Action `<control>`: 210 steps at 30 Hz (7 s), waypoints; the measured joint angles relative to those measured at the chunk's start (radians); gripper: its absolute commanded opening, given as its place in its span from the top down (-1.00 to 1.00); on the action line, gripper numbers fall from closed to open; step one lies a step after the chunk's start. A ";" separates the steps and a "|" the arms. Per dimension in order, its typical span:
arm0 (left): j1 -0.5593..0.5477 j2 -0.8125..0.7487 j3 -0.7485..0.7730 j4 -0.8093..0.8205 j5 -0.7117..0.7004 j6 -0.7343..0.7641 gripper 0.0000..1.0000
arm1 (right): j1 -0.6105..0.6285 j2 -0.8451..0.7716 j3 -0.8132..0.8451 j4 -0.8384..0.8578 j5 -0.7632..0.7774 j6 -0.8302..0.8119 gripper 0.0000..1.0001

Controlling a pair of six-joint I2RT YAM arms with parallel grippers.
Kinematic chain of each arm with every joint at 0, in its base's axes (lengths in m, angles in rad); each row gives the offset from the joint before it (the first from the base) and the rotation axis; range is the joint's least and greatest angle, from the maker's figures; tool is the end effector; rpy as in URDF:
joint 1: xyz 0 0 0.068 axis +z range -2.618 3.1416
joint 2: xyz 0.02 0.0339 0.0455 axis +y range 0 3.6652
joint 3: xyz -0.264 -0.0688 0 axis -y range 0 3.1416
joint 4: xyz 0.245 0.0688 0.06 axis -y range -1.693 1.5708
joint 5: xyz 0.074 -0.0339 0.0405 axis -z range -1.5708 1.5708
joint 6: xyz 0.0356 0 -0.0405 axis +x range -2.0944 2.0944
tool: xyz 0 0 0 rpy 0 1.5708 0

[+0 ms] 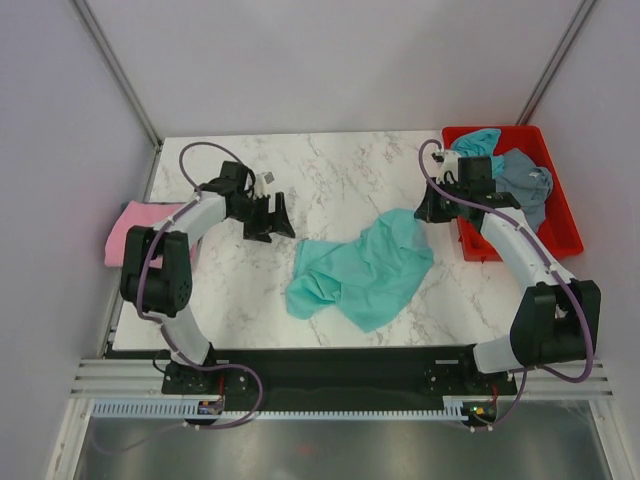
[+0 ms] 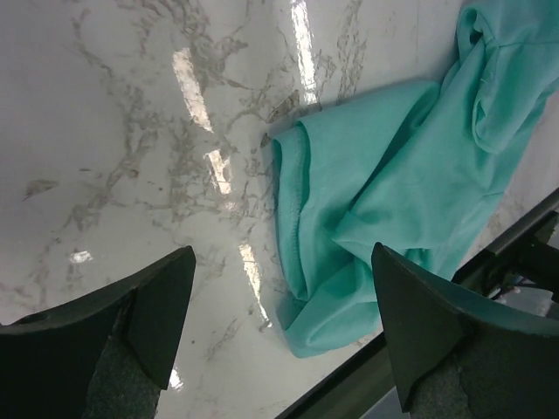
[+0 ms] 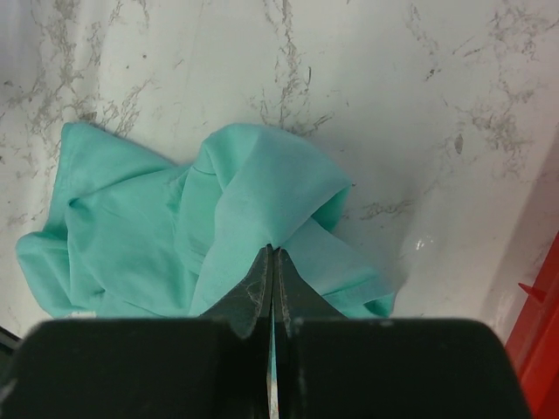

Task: Fold and stack the t-shirts
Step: Move the tshirt to the center of the board, then flatten the tshirt out

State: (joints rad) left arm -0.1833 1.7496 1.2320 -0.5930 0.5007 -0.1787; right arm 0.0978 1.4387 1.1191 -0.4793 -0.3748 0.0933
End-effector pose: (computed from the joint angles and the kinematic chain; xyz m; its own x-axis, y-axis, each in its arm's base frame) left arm 0.3472 -0.0817 0.2099 -0.9326 0.0143 -0.3606 0.2071 0.8396 -0.5022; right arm 0.3086 0.0434 0.2784 -0.7422 0.0143 -0.6700 -0.2770 0.9038 0.3262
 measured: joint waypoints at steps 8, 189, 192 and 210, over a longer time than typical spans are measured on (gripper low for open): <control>-0.064 0.178 0.029 0.026 0.123 -0.058 -0.76 | -0.004 0.000 0.000 0.011 0.014 0.023 -0.22; -0.208 -0.383 0.024 -0.173 -0.076 0.098 -0.50 | 0.178 0.228 0.391 -0.126 0.074 -0.482 0.94; -0.208 -0.357 -0.033 -0.222 -0.045 0.029 -0.64 | 0.196 0.260 0.305 -0.199 0.026 -0.472 0.58; -0.133 0.379 0.711 -0.149 -0.351 0.103 -0.55 | 0.193 0.264 0.310 -0.259 0.020 -0.460 0.41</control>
State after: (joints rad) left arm -0.3164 2.1284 1.9434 -0.7422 0.1501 -0.0761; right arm 0.2913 1.7027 1.4288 -0.7383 -0.3550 -0.3668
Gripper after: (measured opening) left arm 0.771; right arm 0.284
